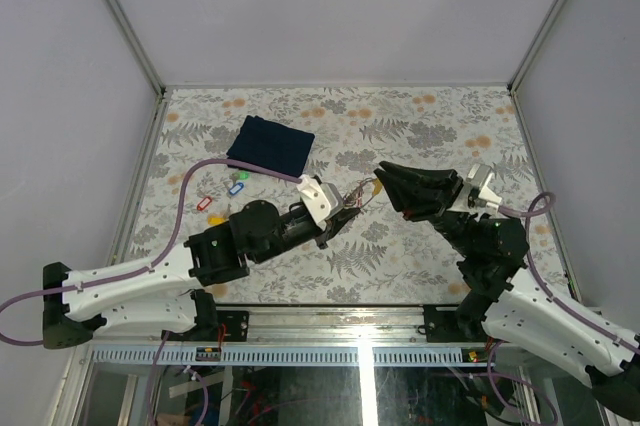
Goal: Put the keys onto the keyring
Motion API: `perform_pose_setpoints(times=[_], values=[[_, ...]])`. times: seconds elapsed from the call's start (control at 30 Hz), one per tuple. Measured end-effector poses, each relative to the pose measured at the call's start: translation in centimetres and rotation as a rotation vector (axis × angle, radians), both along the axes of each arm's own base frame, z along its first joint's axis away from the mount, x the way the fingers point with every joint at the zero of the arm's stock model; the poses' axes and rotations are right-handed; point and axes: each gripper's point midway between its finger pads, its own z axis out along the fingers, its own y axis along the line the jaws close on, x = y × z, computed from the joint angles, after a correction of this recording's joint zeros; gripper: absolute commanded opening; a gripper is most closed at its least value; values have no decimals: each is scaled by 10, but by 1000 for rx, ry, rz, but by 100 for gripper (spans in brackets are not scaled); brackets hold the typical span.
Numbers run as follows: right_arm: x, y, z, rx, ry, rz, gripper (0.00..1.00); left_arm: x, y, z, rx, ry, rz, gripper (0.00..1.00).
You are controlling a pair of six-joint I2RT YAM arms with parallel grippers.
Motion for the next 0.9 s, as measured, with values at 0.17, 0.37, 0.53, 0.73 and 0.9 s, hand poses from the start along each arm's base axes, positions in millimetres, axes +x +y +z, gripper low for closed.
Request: perform_pose_setpoints(times=[0.17, 0.37, 0.53, 0.73, 0.9], values=[[8, -14, -3, -34, 1, -100, 31, -3, 2, -5, 40, 15, -12, 0], [-8, -17, -2, -180, -151, -118, 32, -5, 4, -2, 53, 29, -15, 0], [-22, -8, -6, -387, -358, -99, 35, -6, 6, 1, 51, 51, -10, 0], [-25, 5, -40, -611, -533, -73, 39, -5, 8, 9, 25, 97, 14, 0], [-20, 9, -45, -686, -622, -91, 43, -5, 6, 12, -1, 136, 26, 0]])
